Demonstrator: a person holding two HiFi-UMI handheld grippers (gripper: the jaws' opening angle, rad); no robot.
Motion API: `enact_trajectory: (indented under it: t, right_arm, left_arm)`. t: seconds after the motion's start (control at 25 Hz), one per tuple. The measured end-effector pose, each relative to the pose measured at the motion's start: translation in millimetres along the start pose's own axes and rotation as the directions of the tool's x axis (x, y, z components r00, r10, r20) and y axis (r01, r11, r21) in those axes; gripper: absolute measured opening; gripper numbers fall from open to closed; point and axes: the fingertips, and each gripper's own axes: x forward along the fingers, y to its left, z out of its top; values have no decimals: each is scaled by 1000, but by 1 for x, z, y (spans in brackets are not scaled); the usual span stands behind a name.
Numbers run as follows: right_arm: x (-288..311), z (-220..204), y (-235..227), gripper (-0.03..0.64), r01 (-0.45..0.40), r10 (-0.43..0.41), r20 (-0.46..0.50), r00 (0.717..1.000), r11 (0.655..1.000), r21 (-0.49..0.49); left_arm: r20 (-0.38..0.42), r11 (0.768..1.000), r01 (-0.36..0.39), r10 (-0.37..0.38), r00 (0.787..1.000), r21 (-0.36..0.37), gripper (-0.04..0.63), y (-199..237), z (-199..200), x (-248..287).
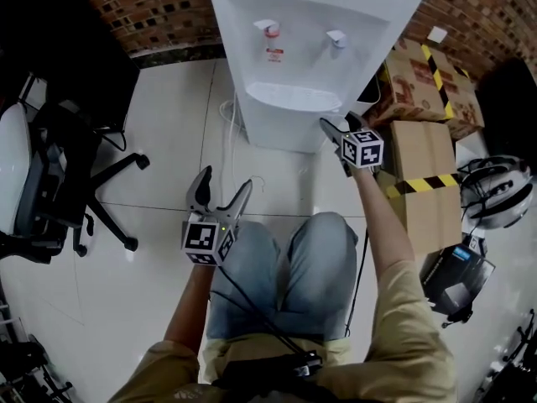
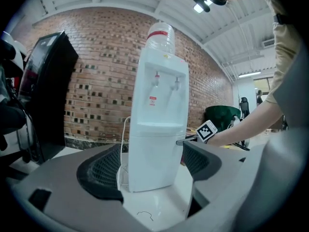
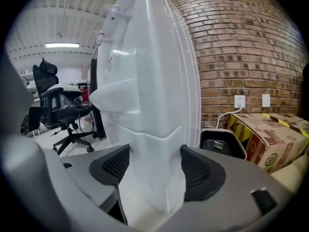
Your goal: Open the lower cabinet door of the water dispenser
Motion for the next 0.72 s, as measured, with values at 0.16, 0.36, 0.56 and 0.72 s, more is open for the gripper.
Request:
enact_trajectory:
  t: [0.16, 0.36, 0.56, 0.72]
  right_arm:
    - [-12, -13, -1, 245, 39, -41, -56, 998, 999, -25]
    - [-36, -19, 11, 172, -77, 73, -60, 996, 994, -71]
    - [-73, -41, 57, 124, -337, 313, -146, 938, 923, -184]
    - [-97, -58, 111, 53, -524, 474, -230, 850, 806, -276]
  left_arm:
    - [6, 1000, 25, -25, 1000, 8, 391, -12, -2, -5]
    - [20, 999, 43, -43, 999, 28, 391, -17, -1, -9]
    - [21, 998, 48, -49, 999, 44, 391, -14, -2, -6]
    - [13, 996, 54, -56, 998, 74, 390, -8, -3, -4]
